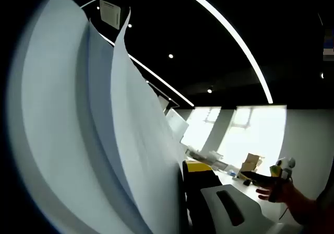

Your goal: Organize the stack of printing papers by aligning and flattening the scattered papers on the table

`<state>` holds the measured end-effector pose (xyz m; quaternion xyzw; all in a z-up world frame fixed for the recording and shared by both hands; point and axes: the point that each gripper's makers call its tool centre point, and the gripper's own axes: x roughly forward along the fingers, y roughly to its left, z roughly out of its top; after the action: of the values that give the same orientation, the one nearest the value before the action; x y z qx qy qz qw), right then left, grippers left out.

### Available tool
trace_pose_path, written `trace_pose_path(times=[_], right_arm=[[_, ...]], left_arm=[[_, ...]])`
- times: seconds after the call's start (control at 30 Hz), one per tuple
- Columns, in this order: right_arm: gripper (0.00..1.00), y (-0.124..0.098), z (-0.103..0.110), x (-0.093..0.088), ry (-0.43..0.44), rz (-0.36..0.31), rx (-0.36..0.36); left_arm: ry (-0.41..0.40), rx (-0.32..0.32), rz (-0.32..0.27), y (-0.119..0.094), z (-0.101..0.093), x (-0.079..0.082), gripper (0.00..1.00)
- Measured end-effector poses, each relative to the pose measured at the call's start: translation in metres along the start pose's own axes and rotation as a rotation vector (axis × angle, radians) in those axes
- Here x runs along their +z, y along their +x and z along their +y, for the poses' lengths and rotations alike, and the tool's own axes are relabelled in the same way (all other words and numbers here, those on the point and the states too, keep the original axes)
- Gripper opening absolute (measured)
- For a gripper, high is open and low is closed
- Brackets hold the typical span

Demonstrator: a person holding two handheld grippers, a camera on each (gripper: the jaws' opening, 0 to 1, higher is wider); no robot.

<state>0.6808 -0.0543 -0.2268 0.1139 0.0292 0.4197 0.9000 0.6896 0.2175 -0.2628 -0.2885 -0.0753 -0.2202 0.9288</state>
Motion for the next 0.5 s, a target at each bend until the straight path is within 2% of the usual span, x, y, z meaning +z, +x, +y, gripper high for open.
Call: trace_pose_path(times=[0.5], right_arm=[[0.87, -0.016, -0.007, 0.001, -0.005, -0.007, -0.044]], left_arm=[[-0.003, 0.001, -0.002, -0.001, 0.000, 0.001, 0.10]])
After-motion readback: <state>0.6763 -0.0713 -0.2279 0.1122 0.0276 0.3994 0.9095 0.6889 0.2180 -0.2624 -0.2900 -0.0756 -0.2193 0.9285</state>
